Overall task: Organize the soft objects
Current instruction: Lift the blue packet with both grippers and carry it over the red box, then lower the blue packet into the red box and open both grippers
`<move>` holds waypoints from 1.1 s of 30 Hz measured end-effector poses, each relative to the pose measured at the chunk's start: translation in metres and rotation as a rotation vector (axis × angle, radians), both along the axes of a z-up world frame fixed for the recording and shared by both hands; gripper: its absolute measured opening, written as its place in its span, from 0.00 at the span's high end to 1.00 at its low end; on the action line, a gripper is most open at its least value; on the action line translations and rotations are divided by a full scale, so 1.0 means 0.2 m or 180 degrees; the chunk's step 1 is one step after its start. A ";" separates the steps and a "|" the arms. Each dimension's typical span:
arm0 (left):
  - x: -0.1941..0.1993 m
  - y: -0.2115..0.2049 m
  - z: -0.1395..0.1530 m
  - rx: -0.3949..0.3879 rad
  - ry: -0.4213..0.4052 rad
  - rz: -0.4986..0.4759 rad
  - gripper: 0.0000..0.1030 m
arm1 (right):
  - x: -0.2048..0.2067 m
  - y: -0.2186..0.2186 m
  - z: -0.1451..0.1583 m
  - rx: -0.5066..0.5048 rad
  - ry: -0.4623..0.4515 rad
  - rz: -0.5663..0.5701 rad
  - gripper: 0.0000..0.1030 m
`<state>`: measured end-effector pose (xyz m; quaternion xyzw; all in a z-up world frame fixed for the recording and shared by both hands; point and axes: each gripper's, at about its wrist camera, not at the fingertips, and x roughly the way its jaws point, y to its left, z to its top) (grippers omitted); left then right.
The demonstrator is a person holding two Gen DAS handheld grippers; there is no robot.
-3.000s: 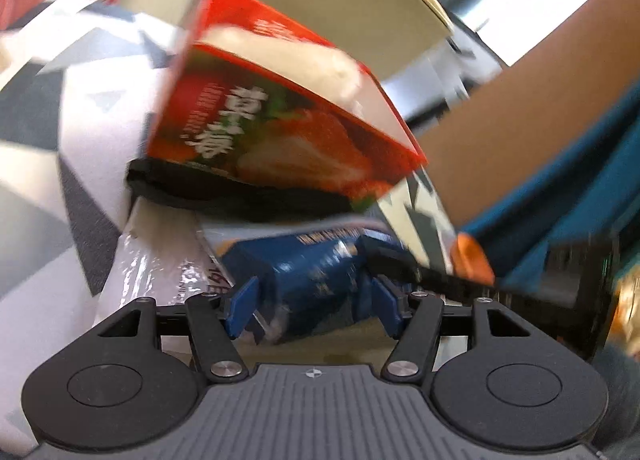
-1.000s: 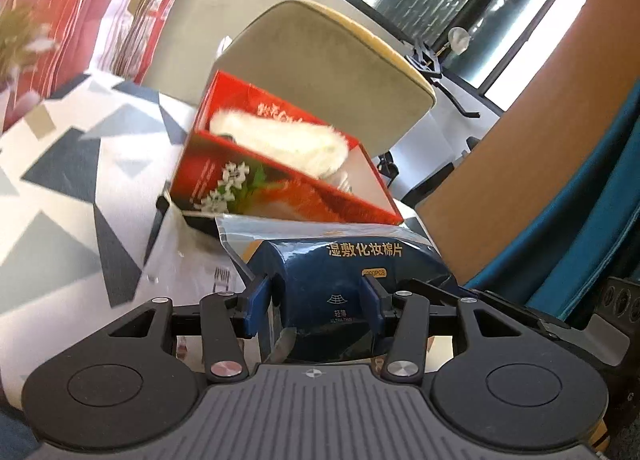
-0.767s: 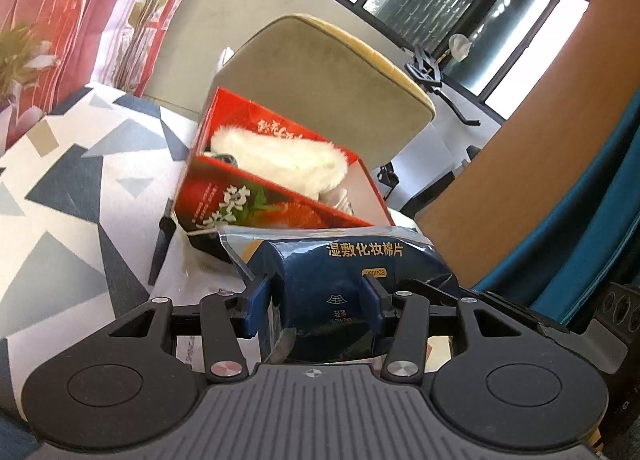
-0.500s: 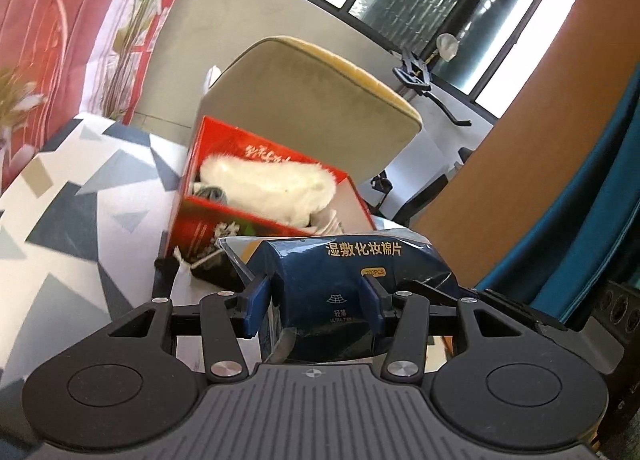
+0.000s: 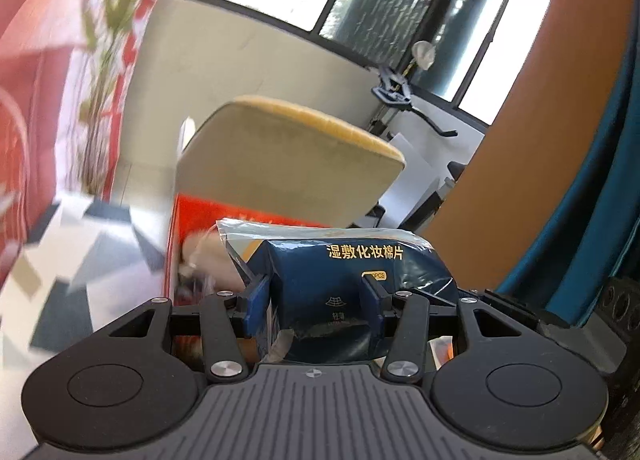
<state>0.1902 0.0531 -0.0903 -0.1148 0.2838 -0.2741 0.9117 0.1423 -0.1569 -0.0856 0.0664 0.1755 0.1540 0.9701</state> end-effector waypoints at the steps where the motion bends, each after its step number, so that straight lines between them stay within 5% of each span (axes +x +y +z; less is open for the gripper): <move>1: 0.03 -0.01 0.01 0.0024 -0.0059 -0.0003 0.50 | 0.03 -0.02 0.01 0.0000 -0.0016 -0.0010 0.67; 12: 0.35 -0.25 0.03 0.0453 -0.0601 0.0040 0.50 | 0.50 -0.20 0.07 -0.0158 -0.0186 -0.0112 0.67; 18: 0.64 -0.36 -0.22 0.0464 -0.0128 -0.0004 0.50 | 0.79 -0.30 -0.12 -0.0227 0.0068 -0.0205 0.67; 28: 0.83 -0.49 -0.66 0.0778 0.0979 -0.0366 0.51 | 1.10 -0.42 -0.68 -0.0006 0.1470 -0.0351 0.68; 33: 0.87 -0.44 -0.69 0.0832 0.1072 -0.0362 0.51 | 1.14 -0.41 -0.78 0.0136 0.1940 -0.0386 0.69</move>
